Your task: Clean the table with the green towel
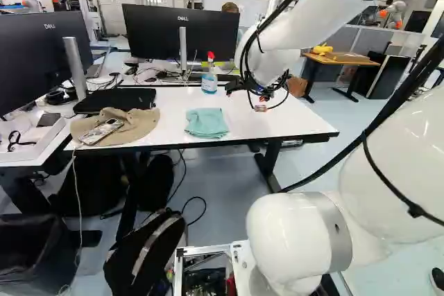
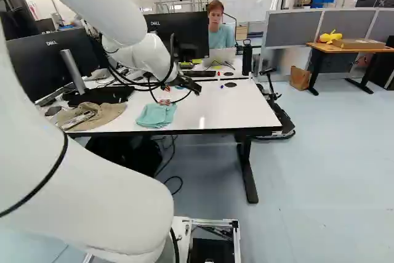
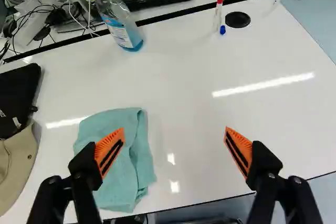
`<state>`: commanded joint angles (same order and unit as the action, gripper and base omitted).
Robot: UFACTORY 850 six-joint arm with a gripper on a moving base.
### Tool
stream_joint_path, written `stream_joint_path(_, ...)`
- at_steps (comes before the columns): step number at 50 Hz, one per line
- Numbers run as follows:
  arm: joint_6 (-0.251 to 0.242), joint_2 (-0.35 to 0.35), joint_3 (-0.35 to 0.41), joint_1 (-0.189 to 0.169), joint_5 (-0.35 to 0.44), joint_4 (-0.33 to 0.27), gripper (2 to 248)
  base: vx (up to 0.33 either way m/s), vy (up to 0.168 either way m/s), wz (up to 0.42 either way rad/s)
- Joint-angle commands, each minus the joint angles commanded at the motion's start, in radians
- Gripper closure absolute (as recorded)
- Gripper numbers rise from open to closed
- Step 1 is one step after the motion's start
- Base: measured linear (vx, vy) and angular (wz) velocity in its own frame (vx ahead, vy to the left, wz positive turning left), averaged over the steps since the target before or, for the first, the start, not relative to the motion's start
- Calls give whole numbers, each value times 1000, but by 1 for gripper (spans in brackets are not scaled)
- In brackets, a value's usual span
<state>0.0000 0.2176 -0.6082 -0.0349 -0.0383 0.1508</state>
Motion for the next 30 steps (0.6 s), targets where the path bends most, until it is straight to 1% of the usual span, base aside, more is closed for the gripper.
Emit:
stream_joint_path(15,0,5,40,3,69,-11,3,0,0,0)
stream_joint_path(30,0,11,94,6,165,-27,3,0,0,0)
